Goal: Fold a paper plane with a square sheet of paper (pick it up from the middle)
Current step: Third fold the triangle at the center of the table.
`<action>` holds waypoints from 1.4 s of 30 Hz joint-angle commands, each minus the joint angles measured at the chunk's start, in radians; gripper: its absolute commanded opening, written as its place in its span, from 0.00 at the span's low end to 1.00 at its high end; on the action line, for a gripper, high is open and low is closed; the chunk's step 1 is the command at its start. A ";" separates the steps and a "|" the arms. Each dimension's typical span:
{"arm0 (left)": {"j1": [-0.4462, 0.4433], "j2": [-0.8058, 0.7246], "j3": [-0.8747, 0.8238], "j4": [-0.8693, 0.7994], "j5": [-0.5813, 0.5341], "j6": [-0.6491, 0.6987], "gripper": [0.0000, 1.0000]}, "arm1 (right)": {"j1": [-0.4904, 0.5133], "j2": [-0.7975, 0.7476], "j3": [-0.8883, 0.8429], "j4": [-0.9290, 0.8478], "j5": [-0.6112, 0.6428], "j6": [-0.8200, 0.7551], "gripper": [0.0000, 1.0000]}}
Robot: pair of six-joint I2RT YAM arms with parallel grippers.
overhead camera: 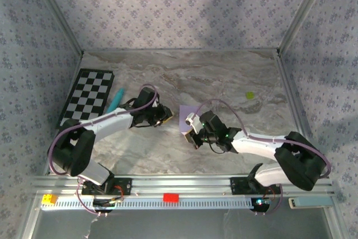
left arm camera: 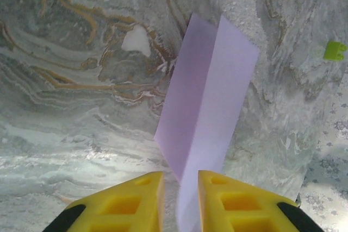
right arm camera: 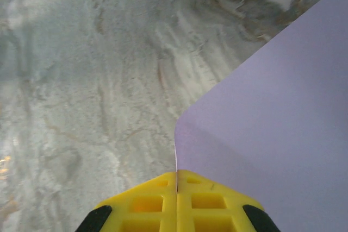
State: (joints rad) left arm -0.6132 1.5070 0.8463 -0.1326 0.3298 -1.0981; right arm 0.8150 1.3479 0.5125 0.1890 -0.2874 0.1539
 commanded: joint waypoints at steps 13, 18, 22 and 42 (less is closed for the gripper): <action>-0.006 0.203 0.210 0.017 0.170 0.113 0.14 | -0.030 0.076 0.018 0.018 -0.275 0.116 0.01; -0.033 0.293 0.274 0.000 0.183 0.130 0.13 | -0.037 0.075 0.016 0.016 -0.272 0.115 0.01; -0.054 0.367 0.319 -0.050 0.161 0.164 0.11 | -0.045 0.076 0.013 0.015 -0.266 0.117 0.01; -0.063 0.491 0.291 -0.109 0.120 0.212 0.06 | -0.083 0.111 0.046 -0.064 -0.212 0.136 0.00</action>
State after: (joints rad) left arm -0.6727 1.9568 1.1458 -0.1905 0.4744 -0.9127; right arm 0.7460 1.4441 0.5343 0.1745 -0.5266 0.2745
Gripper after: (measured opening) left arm 0.065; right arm 0.051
